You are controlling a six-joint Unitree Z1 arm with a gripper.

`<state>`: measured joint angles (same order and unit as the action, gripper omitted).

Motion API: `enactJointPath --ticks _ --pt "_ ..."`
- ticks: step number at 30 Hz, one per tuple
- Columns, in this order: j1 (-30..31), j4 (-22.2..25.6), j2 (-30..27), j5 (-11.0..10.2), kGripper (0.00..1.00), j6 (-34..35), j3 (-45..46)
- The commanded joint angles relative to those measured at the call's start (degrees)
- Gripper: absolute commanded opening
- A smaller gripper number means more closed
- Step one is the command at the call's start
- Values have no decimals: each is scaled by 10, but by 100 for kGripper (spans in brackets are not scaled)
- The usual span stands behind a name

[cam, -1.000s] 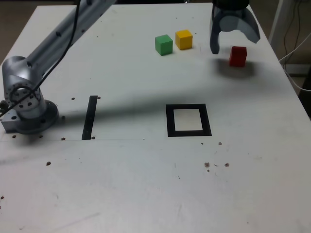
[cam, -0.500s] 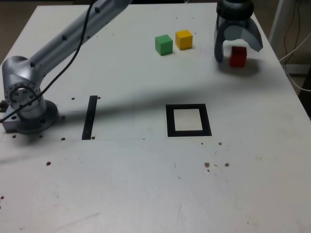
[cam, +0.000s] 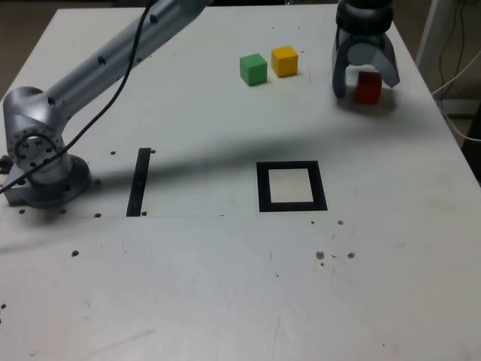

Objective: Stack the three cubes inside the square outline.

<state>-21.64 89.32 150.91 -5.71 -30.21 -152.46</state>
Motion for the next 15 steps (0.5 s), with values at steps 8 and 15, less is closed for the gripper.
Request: enactJointPath --ticks 8,15 --pt "1 0 5 -2 38 2 -5" --pt "1 0 5 1 38 2 -5"
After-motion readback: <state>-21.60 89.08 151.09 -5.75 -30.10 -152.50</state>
